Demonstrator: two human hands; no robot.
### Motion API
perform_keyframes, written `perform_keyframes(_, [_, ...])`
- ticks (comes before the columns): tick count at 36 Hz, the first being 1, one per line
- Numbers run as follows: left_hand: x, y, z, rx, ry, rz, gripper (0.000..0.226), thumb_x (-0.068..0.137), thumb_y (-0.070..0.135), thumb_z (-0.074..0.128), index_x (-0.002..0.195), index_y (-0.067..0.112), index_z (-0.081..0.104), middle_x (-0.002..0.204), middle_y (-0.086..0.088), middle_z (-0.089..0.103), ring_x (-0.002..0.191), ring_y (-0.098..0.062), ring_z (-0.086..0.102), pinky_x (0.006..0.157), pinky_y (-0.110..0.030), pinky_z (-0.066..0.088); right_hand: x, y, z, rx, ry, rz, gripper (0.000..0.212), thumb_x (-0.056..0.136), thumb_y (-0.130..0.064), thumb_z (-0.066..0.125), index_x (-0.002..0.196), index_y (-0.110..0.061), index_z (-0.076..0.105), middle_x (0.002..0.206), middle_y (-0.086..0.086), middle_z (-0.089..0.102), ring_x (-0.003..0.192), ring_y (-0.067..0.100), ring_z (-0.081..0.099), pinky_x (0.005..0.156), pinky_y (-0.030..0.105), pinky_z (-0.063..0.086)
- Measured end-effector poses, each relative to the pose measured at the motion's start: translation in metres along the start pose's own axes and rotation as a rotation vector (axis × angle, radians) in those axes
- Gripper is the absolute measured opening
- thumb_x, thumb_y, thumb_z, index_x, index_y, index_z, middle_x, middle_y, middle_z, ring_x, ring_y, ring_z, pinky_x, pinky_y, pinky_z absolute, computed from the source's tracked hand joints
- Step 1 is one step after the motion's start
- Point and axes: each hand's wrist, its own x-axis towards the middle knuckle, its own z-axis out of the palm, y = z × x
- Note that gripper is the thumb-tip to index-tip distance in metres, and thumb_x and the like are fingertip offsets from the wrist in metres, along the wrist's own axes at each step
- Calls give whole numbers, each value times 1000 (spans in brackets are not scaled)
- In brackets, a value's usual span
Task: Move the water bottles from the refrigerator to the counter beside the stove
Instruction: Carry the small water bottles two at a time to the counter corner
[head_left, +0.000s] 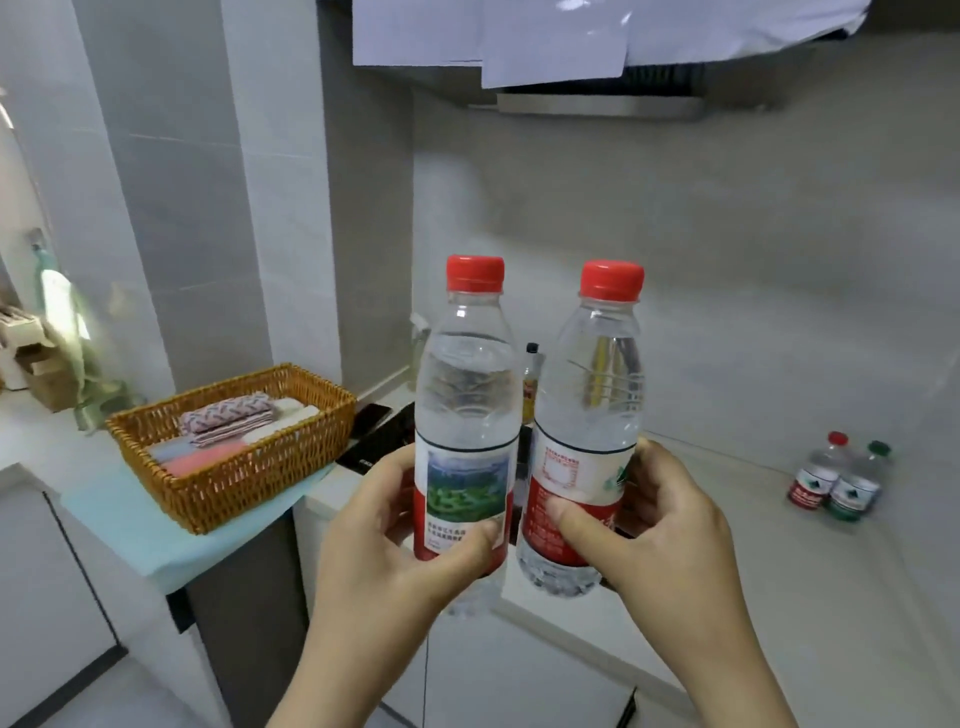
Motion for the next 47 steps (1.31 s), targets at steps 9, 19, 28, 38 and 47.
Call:
perform_keyframes(9, [32,3,84,-53,-117,64,44,59,23,80,99,37,66,93,11,73,86,-7,70,72,-17,53,24,32,-74,-38,134,-6,37,63,-19,80,93,-33,63,88,-25,70,81,-4,67,62,9,51])
perform_keyframes(19, [59,3,188,-82,-222,102,48,64,9,86,97,38,66,91,12,74,84,-6,70,73,-16,53,54,69,-159,-77,269,16,41,62,-22,79,96,-37,62,90,-28,69,85,-5,67,64,12,53])
perform_keyframes(28, [73,0,259,-121,-345,94,46,62,9,86,100,27,66,90,10,74,83,-7,70,70,-16,53,64,99,-213,-105,386,83,46,58,-24,80,98,-37,62,92,-27,69,86,-2,68,71,20,53])
perform_keyframes(38, [102,-6,316,-190,-459,114,47,62,9,86,99,29,65,90,14,73,82,-4,70,68,-12,52,86,124,-248,-111,489,116,44,59,-18,78,94,-38,64,93,-22,72,87,1,69,73,25,54])
perform_keyframes(47, [151,-20,351,-297,-520,137,48,52,35,77,99,36,65,93,16,72,84,-3,70,69,-12,51,128,134,-258,-123,544,105,43,64,-7,78,94,-35,63,90,-23,72,85,0,70,65,16,54])
